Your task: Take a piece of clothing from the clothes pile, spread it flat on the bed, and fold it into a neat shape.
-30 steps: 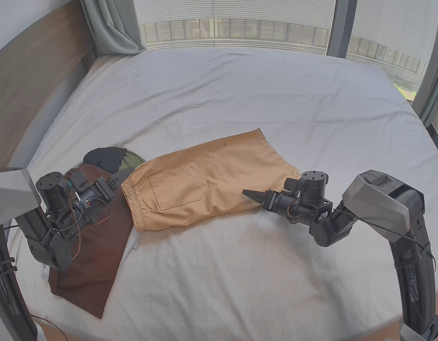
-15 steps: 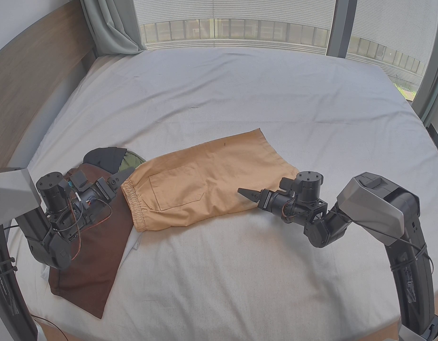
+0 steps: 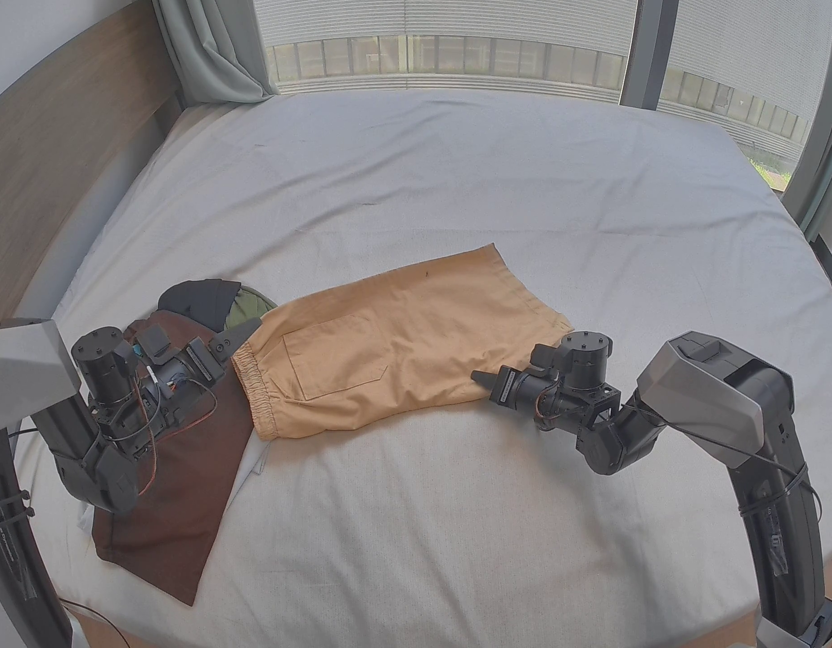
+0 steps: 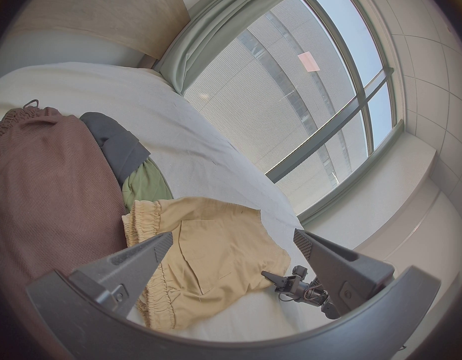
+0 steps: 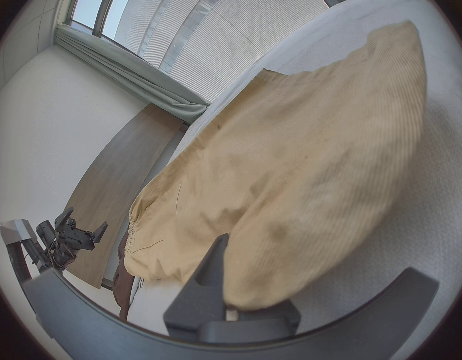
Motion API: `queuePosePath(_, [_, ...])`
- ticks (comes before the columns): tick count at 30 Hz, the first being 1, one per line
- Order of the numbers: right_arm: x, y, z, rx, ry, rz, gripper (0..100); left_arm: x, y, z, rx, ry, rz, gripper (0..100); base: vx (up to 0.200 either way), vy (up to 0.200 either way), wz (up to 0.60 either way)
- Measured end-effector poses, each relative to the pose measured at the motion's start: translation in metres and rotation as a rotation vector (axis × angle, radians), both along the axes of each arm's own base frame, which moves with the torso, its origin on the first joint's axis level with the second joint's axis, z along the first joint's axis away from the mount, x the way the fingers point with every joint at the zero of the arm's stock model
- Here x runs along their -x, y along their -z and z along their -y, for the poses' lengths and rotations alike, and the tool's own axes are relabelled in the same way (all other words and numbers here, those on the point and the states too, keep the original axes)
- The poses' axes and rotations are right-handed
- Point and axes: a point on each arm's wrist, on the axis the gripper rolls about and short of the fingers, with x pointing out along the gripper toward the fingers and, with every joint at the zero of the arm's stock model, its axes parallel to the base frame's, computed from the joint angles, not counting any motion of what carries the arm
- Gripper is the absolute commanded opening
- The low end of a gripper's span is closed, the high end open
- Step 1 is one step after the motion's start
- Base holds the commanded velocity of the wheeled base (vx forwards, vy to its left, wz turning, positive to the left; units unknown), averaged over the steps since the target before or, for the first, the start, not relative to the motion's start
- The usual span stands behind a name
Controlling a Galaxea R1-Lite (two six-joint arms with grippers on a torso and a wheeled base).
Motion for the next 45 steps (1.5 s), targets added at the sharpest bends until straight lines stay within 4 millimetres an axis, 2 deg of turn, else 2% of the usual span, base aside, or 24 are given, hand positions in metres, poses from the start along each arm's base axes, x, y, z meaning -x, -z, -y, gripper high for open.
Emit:
queuePosePath(15, [0.017, -0.002, 0.012, 0.015, 0.01, -0.034, 0, 0.004, -0.003, 0.01, -0.001, 0.027, 0.005, 100, 0.0, 0.0, 0.0])
queuePosePath(32, [0.066, -0.018, 0.029, 0.086, -0.009, -0.096, 0, 0.005, -0.003, 0.012, -0.032, 0.044, 0.019, 100, 0.0, 0.0, 0.0])
queuePosePath(45, [0.111, -0.017, 0.052, 0.174, 0.025, -0.12, 0, 0.009, 0.0, 0.014, -0.044, 0.082, 0.009, 100, 0.0, 0.0, 0.0])
